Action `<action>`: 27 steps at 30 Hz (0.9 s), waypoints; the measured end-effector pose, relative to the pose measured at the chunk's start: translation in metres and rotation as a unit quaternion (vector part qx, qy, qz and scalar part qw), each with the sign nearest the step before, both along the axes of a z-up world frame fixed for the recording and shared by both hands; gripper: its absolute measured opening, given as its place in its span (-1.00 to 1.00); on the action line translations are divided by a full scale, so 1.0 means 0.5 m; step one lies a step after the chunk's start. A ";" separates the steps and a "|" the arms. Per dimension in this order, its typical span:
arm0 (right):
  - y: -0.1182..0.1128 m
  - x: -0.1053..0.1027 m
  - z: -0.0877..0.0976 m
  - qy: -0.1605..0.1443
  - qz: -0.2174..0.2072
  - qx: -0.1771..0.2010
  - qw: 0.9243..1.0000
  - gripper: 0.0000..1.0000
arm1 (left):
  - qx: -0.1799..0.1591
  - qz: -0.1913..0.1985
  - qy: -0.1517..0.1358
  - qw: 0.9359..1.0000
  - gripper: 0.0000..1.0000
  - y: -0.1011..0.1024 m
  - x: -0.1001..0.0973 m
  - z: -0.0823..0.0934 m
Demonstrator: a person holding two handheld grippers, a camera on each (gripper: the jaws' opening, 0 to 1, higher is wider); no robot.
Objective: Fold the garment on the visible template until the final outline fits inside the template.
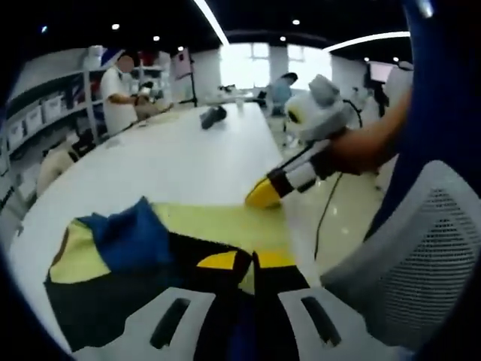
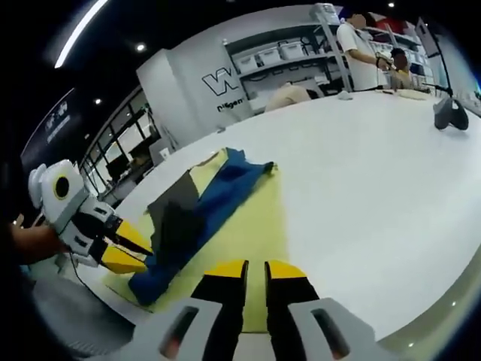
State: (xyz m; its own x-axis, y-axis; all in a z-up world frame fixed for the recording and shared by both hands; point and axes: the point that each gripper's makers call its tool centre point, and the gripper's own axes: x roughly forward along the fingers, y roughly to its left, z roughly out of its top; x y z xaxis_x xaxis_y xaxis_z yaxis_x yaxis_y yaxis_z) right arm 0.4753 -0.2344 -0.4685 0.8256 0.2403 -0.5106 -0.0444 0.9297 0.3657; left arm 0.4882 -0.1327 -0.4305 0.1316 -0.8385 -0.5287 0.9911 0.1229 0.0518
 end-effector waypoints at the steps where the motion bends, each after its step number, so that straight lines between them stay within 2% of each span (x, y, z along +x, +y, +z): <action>1: 0.001 0.000 0.002 -0.001 0.000 0.000 1.000 -0.87 | 0.003 -0.003 0.000 1.000 -0.80 -0.002 -0.006 -0.005; 4: 0.002 0.002 0.003 -0.004 0.001 0.000 1.000 -0.81 | 0.005 -0.019 0.006 1.000 -0.80 -0.009 -0.036 -0.014; 5: 0.003 0.004 0.006 -0.007 0.003 -0.001 1.000 -0.80 | 0.002 -0.025 -0.001 1.000 -0.79 -0.013 -0.047 -0.010; 9: 0.025 0.020 0.020 -0.021 0.021 -0.003 1.000 -0.73 | 0.007 -0.028 0.008 1.000 -0.72 -0.003 -0.065 -0.017; 12: 0.061 0.037 0.038 -0.036 0.058 -0.019 0.998 -0.69 | 0.004 0.010 0.009 1.000 -0.67 0.030 -0.049 -0.013; 13: 0.060 0.043 0.036 -0.039 0.069 -0.021 0.997 -0.70 | 0.007 0.027 0.006 1.000 -0.66 0.044 -0.039 -0.014; 14: 0.068 0.048 0.035 -0.044 0.081 -0.025 0.995 -0.69 | 0.009 0.057 -0.003 0.998 -0.65 0.076 -0.014 -0.017; 15: 0.091 0.058 0.022 -0.041 0.101 -0.033 0.994 -0.69 | 0.011 0.081 -0.006 0.997 -0.63 0.100 0.001 -0.018; 16: 0.095 0.060 0.019 -0.040 0.105 -0.037 0.993 -0.69 | 0.012 0.089 -0.008 0.996 -0.61 0.109 0.007 -0.018; 17: 0.117 0.068 0.010 -0.037 0.128 -0.053 0.990 -0.70 | 0.022 0.134 -0.021 0.991 -0.59 0.159 0.045 -0.021; 19: 0.131 0.073 0.000 -0.041 0.149 -0.069 0.986 -0.69 | 0.035 0.168 -0.036 0.984 -0.54 0.203 0.079 -0.027; 21: 0.156 0.073 0.004 -0.042 0.162 -0.071 0.983 -0.68 | 0.059 0.233 -0.061 0.969 -0.52 0.274 0.134 -0.029; 25: 0.160 0.072 0.002 -0.044 0.168 -0.073 0.982 -0.68 | 0.074 0.268 -0.077 0.957 -0.51 0.323 0.174 -0.035; 26: 0.159 0.071 0.002 -0.044 0.168 -0.073 0.982 -0.68 | 0.095 0.306 -0.095 0.943 -0.51 0.371 0.212 -0.038; 27: 0.161 0.070 0.005 -0.046 0.166 -0.071 0.982 -0.68 | 0.112 0.326 -0.111 0.932 -0.52 0.404 0.239 -0.041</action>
State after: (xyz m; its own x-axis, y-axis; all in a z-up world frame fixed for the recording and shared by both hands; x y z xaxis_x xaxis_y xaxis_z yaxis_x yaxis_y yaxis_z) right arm 0.5103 -0.1539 -0.4659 0.7573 0.4364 -0.4859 -0.3810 0.8995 0.2141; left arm 0.6077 0.0691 -0.4512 0.7018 -0.4137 -0.5800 0.6712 0.6567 0.3438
